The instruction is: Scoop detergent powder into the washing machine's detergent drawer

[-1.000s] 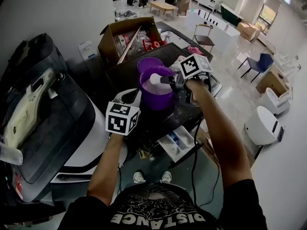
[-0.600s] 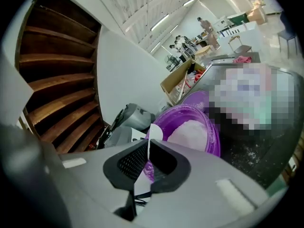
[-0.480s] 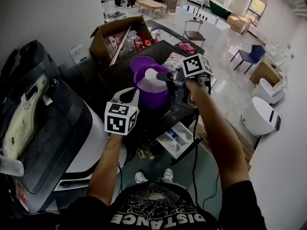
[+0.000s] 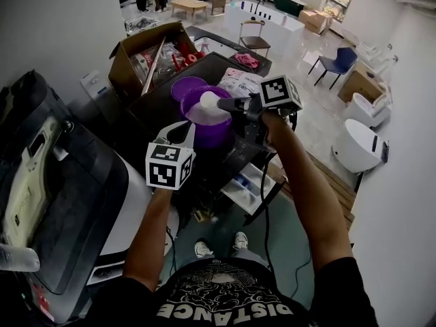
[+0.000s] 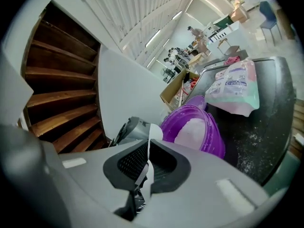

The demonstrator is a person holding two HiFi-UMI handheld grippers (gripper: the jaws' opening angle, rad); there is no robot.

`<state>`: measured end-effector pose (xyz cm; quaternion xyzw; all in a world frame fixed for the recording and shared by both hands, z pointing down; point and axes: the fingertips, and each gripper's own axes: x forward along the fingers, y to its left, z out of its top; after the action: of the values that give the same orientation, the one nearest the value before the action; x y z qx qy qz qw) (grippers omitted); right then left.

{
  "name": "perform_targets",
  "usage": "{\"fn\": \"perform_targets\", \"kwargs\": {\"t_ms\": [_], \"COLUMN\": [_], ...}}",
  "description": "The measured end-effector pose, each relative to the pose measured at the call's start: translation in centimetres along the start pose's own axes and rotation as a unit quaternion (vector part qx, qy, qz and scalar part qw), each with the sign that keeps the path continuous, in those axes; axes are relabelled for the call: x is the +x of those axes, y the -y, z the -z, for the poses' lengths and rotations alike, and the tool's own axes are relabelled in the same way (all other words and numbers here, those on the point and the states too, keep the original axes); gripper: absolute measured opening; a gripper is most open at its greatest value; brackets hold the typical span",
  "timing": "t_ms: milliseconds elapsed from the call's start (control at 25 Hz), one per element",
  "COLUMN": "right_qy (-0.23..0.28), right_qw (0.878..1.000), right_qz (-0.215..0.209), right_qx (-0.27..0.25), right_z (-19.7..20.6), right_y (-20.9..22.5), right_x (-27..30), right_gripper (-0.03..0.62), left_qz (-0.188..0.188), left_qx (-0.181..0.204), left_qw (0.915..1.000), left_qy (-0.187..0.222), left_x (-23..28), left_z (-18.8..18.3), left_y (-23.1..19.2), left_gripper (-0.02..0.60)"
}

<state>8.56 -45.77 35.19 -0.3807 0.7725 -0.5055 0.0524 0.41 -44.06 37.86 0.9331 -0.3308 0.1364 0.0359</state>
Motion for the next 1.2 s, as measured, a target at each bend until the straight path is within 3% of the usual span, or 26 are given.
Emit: {"fn": "perform_targets", "kwargs": {"t_ms": [440, 1200], "right_qy": [0.072, 0.097], "right_qw": [0.995, 0.979], "right_qz": [-0.048, -0.137], "right_qx": [0.051, 0.116], "right_z": [0.9, 2.9], "right_y": [-1.0, 1.0], "right_x": [-3.3, -12.6], "right_gripper": [0.035, 0.035], "left_qz": [0.019, -0.027], "left_qx": [0.010, 0.009], "left_qw": [0.9998, 0.9996], "left_qy": [-0.002, -0.008], "left_x": [0.0, 0.4], "left_z": [0.0, -0.4], "left_y": [2.1, 10.8], "left_gripper": [0.002, 0.002]}}
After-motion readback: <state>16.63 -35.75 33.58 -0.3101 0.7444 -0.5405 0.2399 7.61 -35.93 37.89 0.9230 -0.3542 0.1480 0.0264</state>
